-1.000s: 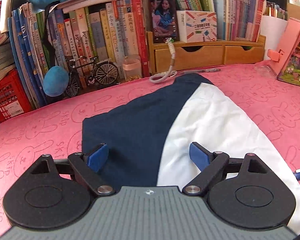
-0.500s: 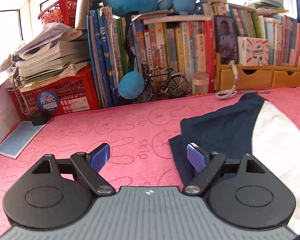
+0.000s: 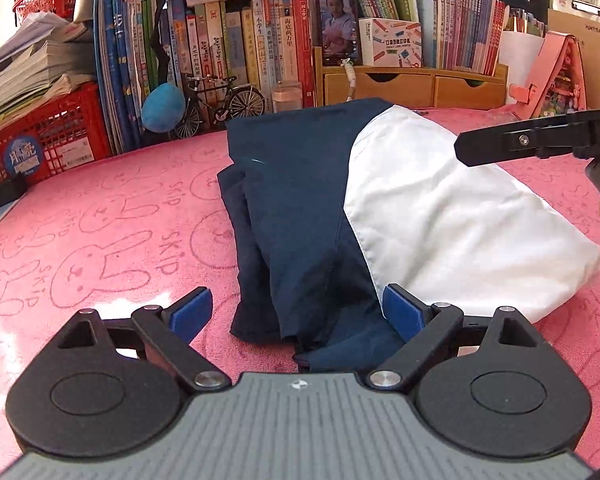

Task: Fold clothes

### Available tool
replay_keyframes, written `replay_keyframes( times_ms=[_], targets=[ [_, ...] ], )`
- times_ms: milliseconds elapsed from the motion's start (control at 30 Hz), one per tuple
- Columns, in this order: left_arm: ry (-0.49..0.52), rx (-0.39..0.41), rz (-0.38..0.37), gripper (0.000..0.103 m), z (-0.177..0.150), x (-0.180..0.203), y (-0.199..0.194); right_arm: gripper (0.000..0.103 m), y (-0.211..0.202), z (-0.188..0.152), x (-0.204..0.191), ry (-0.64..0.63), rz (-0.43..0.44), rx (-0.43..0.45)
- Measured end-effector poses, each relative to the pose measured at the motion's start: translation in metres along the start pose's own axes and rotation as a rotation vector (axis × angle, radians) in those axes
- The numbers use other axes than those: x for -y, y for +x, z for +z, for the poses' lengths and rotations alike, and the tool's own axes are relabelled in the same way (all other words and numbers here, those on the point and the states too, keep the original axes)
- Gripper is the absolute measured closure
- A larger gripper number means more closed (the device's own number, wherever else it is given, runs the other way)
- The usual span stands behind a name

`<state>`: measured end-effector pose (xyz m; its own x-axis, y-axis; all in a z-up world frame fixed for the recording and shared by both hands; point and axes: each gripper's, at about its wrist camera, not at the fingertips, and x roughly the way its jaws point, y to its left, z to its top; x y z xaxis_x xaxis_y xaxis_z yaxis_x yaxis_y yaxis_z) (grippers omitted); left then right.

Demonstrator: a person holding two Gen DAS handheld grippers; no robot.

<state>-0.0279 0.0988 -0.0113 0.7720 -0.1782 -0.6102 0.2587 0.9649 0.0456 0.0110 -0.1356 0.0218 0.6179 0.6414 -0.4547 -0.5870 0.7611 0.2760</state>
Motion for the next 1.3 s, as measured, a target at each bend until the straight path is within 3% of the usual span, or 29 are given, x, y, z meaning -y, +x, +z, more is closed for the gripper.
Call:
replay_keyframes(
  times_ms=[267,333,400,500,667,833,967,1133,1300],
  targets=[
    [-0.015,0.011,-0.016,0.003,-0.007,-0.002,0.005,0.011,0.073,0.032,0.064,-0.013,-0.235,-0.063],
    [-0.051,-0.003,-0.038,0.002,-0.007,-0.008,0.007,0.003,0.092,0.042,0.078,-0.062,-0.342,-0.082],
    [-0.091,-0.016,-0.062,0.001,-0.007,-0.013,0.010,0.000,0.105,0.051,0.107,0.021,-0.371,-0.100],
    [-0.089,-0.015,-0.060,0.001,-0.008,-0.012,0.009,0.000,0.102,0.060,0.135,0.177,-0.338,-0.088],
    [-0.092,-0.018,-0.063,0.000,-0.007,-0.013,0.009,0.000,0.060,0.060,0.114,0.132,-0.371,0.024],
    [-0.095,-0.020,-0.068,0.000,-0.007,-0.014,0.009,0.000,0.002,0.028,0.086,0.095,-0.222,0.003],
    [-0.096,-0.020,-0.070,0.000,-0.007,-0.014,0.009,0.000,-0.045,-0.011,0.055,-0.005,-0.144,-0.045],
    [-0.099,-0.019,-0.072,0.000,-0.007,-0.014,0.009,0.000,-0.087,-0.052,0.027,-0.037,-0.149,-0.088],
    [-0.099,-0.019,-0.073,0.000,-0.007,-0.015,0.009,0.000,-0.118,-0.077,0.004,-0.029,-0.155,-0.024]
  ],
)
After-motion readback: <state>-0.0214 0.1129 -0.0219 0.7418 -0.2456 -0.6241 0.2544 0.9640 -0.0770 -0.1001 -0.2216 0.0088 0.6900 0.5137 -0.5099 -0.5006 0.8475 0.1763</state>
